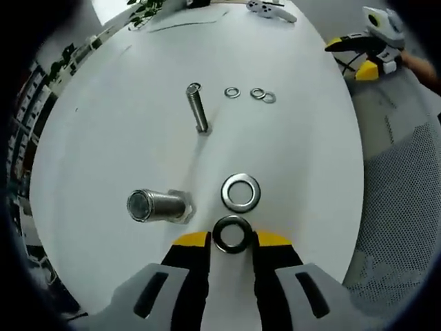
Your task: Place the washer onto the threaded stud by aligning its center hole with the stud, sliding it down to the base, and recovering from edge contact or off-axis alignment until the washer reaches the visible bottom stop.
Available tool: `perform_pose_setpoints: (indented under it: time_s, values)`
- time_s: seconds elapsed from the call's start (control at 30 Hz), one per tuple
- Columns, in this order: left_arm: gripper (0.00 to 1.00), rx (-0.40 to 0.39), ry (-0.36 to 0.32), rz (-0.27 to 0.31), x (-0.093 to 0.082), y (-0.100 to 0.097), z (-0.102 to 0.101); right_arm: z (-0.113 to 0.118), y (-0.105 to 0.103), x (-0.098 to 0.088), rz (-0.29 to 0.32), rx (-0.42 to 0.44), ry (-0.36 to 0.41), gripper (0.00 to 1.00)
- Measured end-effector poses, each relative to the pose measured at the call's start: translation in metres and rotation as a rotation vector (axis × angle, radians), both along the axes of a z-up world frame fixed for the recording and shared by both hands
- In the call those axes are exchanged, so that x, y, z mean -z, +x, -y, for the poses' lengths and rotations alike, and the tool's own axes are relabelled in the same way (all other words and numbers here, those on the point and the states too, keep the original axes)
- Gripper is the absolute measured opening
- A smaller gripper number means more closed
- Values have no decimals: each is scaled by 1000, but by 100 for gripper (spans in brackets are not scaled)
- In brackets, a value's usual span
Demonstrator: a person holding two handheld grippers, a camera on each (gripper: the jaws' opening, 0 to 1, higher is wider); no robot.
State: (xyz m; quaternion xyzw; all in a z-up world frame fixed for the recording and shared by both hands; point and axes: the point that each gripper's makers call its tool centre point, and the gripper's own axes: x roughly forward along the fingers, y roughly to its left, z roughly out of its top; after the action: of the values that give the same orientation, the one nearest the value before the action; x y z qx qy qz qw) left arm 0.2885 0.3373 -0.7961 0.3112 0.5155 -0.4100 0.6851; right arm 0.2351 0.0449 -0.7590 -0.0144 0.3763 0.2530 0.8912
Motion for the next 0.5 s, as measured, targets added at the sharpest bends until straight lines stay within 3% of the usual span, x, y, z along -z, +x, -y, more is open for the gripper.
perform_pose_setpoints:
  time_s: [0.27, 0.5]
  values:
    - [20, 17, 11, 8, -1, -3, 2, 0, 0, 0, 2, -2, 4, 66]
    - [19, -70, -47, 118, -3, -1, 1, -1, 1, -2, 10, -4, 14, 66]
